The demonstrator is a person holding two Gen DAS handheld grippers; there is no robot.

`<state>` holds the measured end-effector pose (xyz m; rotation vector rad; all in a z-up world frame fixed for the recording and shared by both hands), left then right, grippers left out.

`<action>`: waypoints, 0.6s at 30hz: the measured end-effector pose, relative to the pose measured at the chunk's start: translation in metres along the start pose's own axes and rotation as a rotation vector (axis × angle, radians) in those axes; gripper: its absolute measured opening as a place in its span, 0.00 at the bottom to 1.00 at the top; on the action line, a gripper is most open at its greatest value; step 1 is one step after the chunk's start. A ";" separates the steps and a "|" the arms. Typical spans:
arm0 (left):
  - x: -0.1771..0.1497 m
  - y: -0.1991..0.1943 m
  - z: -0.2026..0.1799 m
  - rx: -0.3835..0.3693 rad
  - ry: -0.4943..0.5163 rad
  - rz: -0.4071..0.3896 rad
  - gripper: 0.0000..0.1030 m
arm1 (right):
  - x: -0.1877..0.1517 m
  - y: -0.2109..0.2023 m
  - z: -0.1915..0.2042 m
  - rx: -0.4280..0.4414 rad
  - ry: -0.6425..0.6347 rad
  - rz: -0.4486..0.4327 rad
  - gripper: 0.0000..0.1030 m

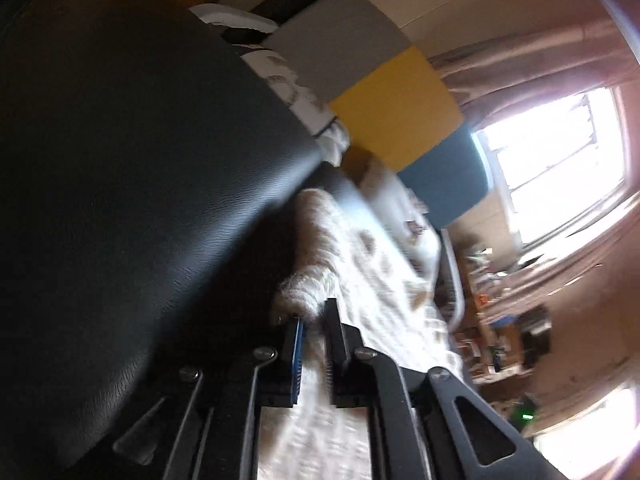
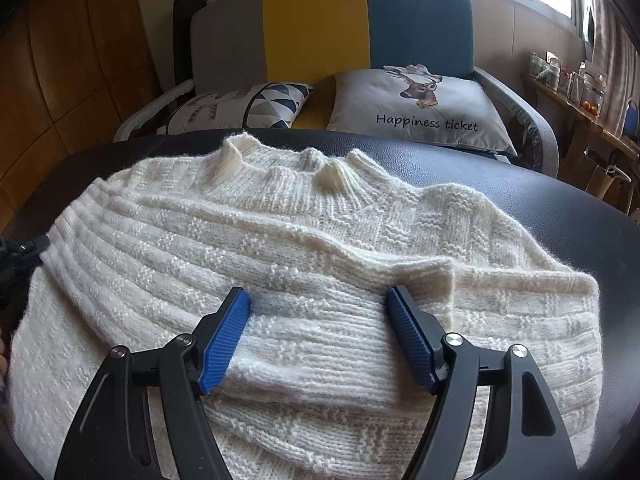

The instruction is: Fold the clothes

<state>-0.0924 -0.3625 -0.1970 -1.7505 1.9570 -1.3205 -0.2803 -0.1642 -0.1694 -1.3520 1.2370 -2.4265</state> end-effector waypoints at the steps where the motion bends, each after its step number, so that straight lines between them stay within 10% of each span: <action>1: -0.002 -0.005 -0.002 0.002 0.015 -0.002 0.18 | 0.000 0.000 0.000 0.000 0.000 0.001 0.73; 13: 0.017 -0.030 -0.074 -0.038 0.345 -0.087 0.18 | 0.019 -0.014 0.048 -0.003 -0.153 0.014 0.73; 18: 0.016 0.043 -0.034 0.203 0.320 0.091 0.13 | 0.009 0.013 0.058 -0.101 -0.257 0.119 0.73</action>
Point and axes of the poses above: each gripper's, at about its wrist camera, not at the fingertips, and y roughly the way its jaws point, z to its left, x to its top, the point moved 8 cm from there along y, roughly the way its jaws point, and after that the axes turned 15 degrees about x, right-handed, at the moved point
